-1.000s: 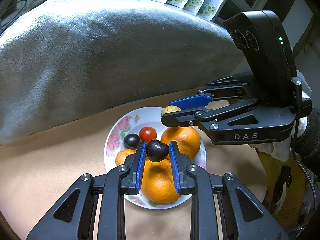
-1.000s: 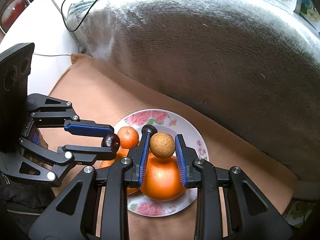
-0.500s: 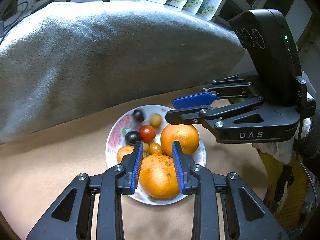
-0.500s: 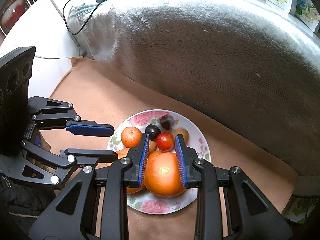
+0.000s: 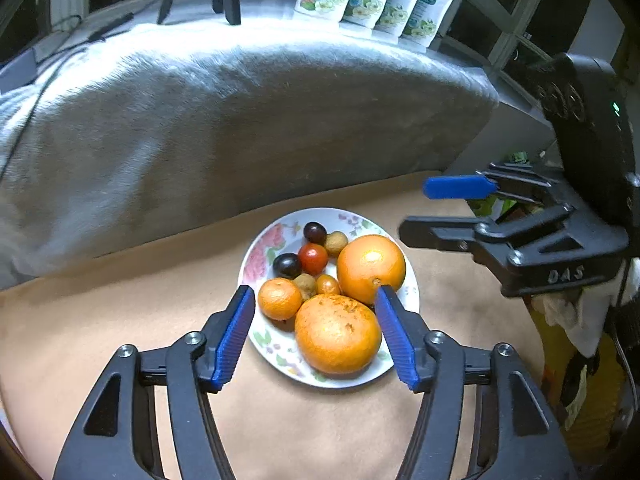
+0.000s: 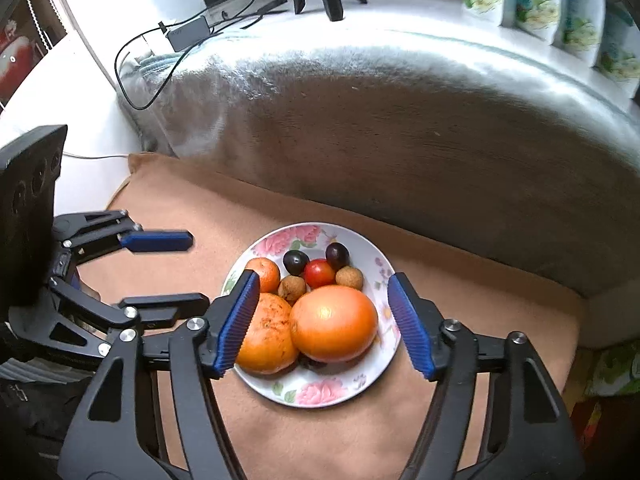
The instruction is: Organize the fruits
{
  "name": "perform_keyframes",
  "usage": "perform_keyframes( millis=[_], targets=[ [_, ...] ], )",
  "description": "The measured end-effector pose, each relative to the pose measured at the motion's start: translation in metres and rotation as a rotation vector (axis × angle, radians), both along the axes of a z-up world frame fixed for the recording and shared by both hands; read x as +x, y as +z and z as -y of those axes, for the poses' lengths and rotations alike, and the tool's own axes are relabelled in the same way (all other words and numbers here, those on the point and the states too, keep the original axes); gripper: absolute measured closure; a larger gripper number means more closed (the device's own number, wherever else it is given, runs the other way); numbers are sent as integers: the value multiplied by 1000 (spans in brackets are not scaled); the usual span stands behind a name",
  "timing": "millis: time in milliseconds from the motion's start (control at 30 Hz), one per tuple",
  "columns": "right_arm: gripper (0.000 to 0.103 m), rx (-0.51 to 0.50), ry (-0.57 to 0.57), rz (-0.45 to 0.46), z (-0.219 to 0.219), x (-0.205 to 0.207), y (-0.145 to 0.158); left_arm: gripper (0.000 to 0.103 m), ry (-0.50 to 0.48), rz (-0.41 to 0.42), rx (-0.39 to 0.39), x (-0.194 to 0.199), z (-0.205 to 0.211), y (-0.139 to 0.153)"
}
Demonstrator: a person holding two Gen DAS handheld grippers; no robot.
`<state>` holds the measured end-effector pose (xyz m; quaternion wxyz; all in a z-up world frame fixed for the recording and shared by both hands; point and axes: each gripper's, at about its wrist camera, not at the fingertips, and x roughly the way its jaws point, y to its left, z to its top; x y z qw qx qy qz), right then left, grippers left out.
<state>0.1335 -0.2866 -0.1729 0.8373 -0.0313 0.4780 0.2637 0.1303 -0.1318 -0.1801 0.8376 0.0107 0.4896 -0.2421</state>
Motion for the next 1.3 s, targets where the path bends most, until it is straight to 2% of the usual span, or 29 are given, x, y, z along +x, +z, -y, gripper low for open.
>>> perform_keyframes(
  millis=[100,567,600,700,967,1067,1300],
  targets=[
    [29,-11,-44,26,1,-15,6,33,10,17,29,-6,-2,7],
    [28,-31,-239,84,13,-76,26,32,85,40,61,-36,-20,34],
    [28,-29,-245,83,14,-79,27,32,88,41,66,-37,-20,35],
    [17,-29,-260,97,16,-87,29,32,98,41,79,-43,-19,37],
    [17,-13,-288,107,22,-98,34,32,114,48,103,-53,-16,44],
    [17,-7,-294,109,22,-99,35,19,118,59,107,-55,-16,47],
    [17,-7,-284,113,18,-102,38,19,142,51,99,-55,-20,52]
  ],
)
